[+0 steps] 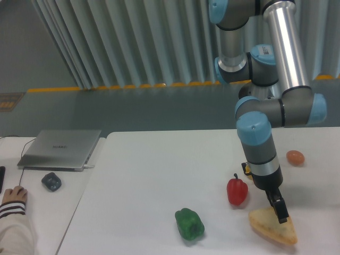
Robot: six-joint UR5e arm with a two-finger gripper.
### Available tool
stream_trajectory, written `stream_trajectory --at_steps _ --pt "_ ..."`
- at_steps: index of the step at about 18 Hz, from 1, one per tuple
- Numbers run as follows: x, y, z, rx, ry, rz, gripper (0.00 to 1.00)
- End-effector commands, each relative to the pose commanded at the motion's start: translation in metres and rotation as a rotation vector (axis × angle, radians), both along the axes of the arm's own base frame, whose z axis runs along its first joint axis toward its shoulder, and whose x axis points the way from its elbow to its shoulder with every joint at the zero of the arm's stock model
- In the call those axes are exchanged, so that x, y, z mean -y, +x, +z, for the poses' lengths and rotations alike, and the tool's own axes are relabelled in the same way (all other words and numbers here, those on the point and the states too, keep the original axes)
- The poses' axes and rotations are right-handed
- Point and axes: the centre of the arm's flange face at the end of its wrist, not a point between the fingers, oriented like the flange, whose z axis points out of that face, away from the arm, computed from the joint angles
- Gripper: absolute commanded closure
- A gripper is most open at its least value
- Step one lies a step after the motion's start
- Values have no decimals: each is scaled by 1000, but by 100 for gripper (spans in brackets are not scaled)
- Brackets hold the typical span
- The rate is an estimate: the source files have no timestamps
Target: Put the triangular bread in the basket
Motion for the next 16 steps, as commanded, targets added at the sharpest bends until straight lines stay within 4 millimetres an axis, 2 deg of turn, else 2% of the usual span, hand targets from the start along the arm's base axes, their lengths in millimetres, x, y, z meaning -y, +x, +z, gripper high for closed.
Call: stream_trajectory --at_steps 2,6,7,11,16 --pt "-1 1 -3 2 -4 0 0" --pt "-6 -3 6 -10 22 26 0" --pt "-6 -5 5 -10 22 29 4" --pt "-9 -7 9 -17 41 78 27" --pt "-8 -6 10 -22 34 81 68"
